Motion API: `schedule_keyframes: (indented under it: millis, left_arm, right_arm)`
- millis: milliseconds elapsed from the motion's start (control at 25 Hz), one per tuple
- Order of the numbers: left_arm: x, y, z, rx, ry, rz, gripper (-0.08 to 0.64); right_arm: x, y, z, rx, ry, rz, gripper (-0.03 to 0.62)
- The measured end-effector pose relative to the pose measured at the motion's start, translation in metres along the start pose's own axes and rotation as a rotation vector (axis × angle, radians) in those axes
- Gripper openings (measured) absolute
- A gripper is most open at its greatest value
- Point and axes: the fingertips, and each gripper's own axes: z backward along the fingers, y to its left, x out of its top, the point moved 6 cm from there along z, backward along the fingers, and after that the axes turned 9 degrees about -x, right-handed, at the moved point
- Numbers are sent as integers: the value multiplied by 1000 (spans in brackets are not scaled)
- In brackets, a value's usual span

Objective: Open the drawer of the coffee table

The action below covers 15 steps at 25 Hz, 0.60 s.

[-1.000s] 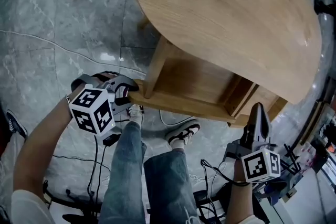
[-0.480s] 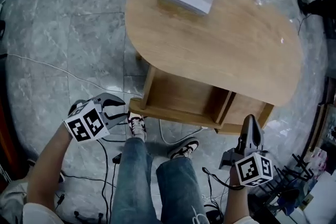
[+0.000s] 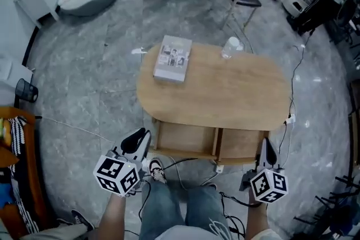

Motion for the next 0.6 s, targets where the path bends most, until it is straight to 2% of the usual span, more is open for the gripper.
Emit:
schedule_keyframes:
  millis: [80, 160, 400, 600]
  left_arm:
    - [30, -39, 10, 41, -95, 55, 49]
    - [55, -78, 17, 69, -148, 57, 29]
    - [118, -175, 15, 154, -262, -82, -4]
    - [140, -218, 22, 217, -329, -140, -5]
  right_arm:
    - [32, -23, 23, 2, -42, -7, 0]
    - [59, -48, 44, 1, -75, -32, 0]
    - [122, -105, 76, 4, -205, -80, 0]
    - [153, -141, 107, 3, -284, -113, 0]
